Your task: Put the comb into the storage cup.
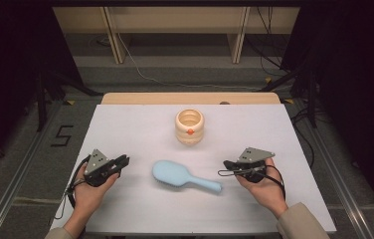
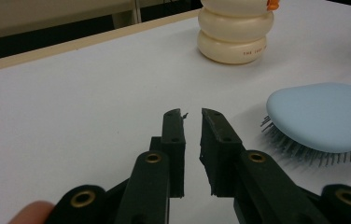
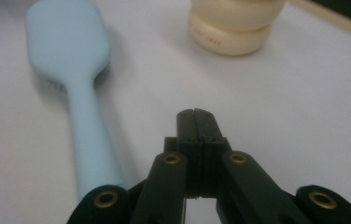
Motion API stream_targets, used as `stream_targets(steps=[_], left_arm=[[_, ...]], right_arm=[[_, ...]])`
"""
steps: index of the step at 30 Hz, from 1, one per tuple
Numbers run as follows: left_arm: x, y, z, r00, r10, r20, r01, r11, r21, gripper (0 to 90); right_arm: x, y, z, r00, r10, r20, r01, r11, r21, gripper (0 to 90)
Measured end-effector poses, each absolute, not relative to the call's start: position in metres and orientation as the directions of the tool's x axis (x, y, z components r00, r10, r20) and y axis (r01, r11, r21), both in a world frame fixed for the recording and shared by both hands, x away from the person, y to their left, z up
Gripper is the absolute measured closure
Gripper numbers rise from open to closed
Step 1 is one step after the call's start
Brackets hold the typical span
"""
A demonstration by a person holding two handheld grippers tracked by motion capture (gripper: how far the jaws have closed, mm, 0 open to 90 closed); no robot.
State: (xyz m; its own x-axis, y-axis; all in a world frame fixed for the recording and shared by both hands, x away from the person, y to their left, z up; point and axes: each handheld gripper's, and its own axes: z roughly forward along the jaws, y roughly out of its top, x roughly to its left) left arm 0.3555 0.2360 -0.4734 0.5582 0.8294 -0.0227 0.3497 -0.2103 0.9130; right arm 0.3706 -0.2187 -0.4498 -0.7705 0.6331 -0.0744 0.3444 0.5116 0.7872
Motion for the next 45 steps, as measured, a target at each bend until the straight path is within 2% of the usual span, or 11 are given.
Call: stream_targets(steps=[8, 22, 29, 36, 37, 38, 39, 42, 43, 44, 45], left_arm=[[0.356, 0.238, -0.474, 0.554, 0.832, -0.030, 0.354, -0.202, 0.913, 74.4], [0.357, 0.238, -0.476, 0.553, 0.832, -0.031, 0.361, -0.206, 0.910, 67.2], [0.357, 0.239, -0.476, 0.554, 0.832, -0.037, 0.363, -0.201, 0.910, 65.2], [0.357, 0.239, -0.477, 0.557, 0.830, -0.039, 0.365, -0.203, 0.909, 63.2], [0.357, 0.239, -0.477, 0.556, 0.830, -0.041, 0.366, -0.200, 0.909, 62.3], [0.357, 0.239, -0.477, 0.556, 0.830, -0.041, 0.366, -0.200, 0.909, 61.1], [0.357, 0.240, -0.477, 0.555, 0.831, -0.043, 0.368, -0.198, 0.909, 59.9], [0.357, 0.241, -0.477, 0.549, 0.834, -0.051, 0.369, -0.187, 0.910, 55.5], [0.357, 0.241, -0.477, 0.545, 0.836, -0.055, 0.370, -0.181, 0.911, 55.5], [0.357, 0.241, -0.477, 0.543, 0.838, -0.060, 0.370, -0.175, 0.913, 53.3], [0.358, 0.242, -0.477, 0.546, 0.835, -0.065, 0.368, -0.170, 0.914, 48.8]], right_arm=[[0.369, -0.201, -0.461, -0.814, 0.579, -0.036, 0.400, 0.606, 0.688, 90.0], [0.363, -0.191, -0.471, -0.869, 0.495, -0.003, 0.393, 0.694, 0.604, 90.0], [0.355, -0.189, -0.470, -0.885, 0.466, 0.010, 0.380, 0.709, 0.594, 90.0], [0.350, -0.190, -0.472, -0.877, 0.481, 0.019, 0.388, 0.682, 0.620, 90.0], [0.351, -0.193, -0.472, -0.861, 0.508, 0.015, 0.394, 0.649, 0.651, 86.0], [0.351, -0.193, -0.472, -0.861, 0.508, 0.015, 0.394, 0.649, 0.651, 86.0], [0.353, -0.199, -0.469, -0.839, 0.544, 0.013, 0.398, 0.596, 0.698, 79.3], [0.354, -0.208, -0.462, -0.804, 0.595, 0.011, 0.385, 0.505, 0.772, 68.5], [0.354, -0.208, -0.462, -0.804, 0.595, 0.011, 0.385, 0.505, 0.772, 68.5], [0.354, -0.212, -0.458, -0.792, 0.610, 0.022, 0.383, 0.468, 0.797, 63.8], [0.354, -0.219, -0.452, -0.775, 0.629, 0.052, 0.364, 0.378, 0.851, 51.7]])
